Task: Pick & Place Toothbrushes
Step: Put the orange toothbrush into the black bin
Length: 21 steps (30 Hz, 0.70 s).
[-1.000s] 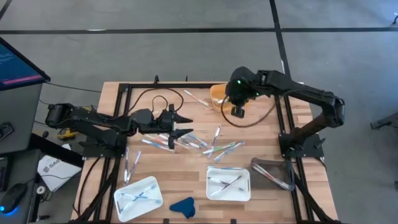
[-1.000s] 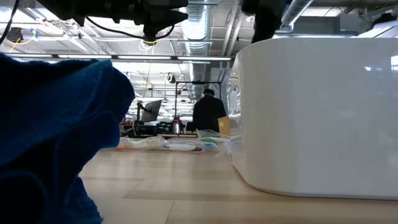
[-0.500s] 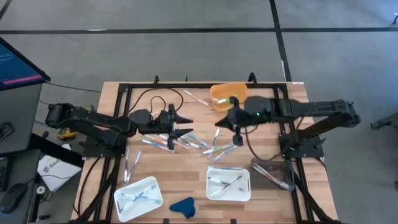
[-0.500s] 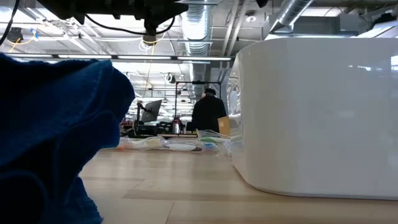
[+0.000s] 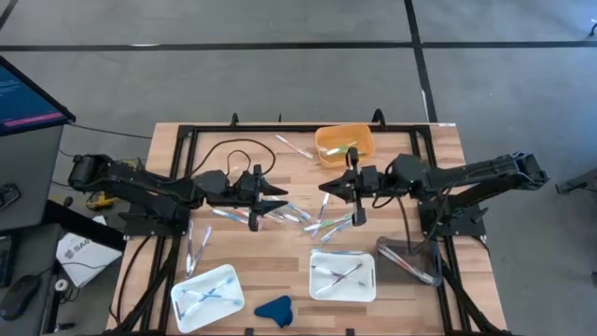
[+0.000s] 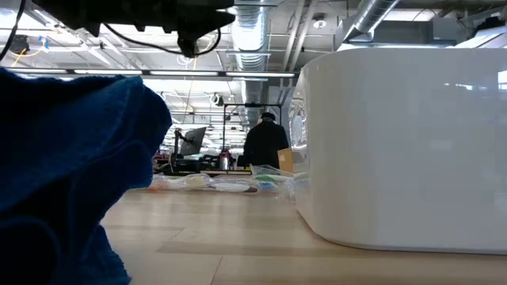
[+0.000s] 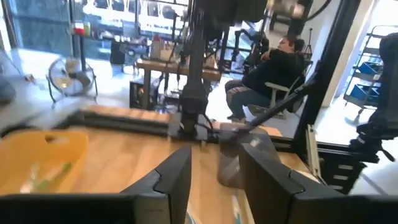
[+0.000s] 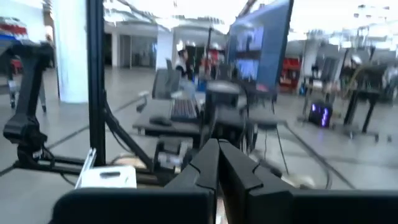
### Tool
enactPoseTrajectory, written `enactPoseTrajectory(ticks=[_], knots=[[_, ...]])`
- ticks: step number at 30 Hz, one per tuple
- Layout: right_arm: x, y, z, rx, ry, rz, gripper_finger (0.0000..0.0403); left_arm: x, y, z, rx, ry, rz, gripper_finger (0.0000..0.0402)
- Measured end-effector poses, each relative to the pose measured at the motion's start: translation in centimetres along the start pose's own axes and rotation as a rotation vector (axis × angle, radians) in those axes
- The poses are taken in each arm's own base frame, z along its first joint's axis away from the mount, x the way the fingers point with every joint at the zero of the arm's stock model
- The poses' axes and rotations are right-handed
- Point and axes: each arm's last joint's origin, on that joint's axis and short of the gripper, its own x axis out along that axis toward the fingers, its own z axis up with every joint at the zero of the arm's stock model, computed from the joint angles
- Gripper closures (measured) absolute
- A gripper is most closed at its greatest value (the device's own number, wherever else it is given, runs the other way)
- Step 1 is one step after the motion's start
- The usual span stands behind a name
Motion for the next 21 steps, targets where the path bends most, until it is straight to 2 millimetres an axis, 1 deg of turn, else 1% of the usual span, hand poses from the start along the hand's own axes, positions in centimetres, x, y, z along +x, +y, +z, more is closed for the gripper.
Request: enactPoseTrajectory(ticks=[4,9,12,17,21], knots=[[-0.2,-0.1,0.7,-0.053,-0.058,-0.005,0.0399,-0.4,-0.2,-1.1,-0.053,0.029,0.024,0.0290],[-0.2,-0.1,0.8,-0.089,-0.075,-0.007,0.0399,-1.0,-0.7,-2.5,-0.105,0.067,0.038,0.0312],[-0.2,-0.1,1.0,-0.089,-0.087,-0.009,0.0399,-1.4,-1.0,-3.4,-0.122,0.084,0.091,0.0336],[-0.2,-0.1,1.0,-0.116,-0.094,-0.011,0.0399,-1.7,-0.8,-4.6,-0.143,0.169,0.180,0.0392],[-0.2,-0.2,0.9,-0.155,-0.081,-0.014,0.0399,-2.0,-0.3,-5.5,-0.119,0.242,0.298,0.0397]])
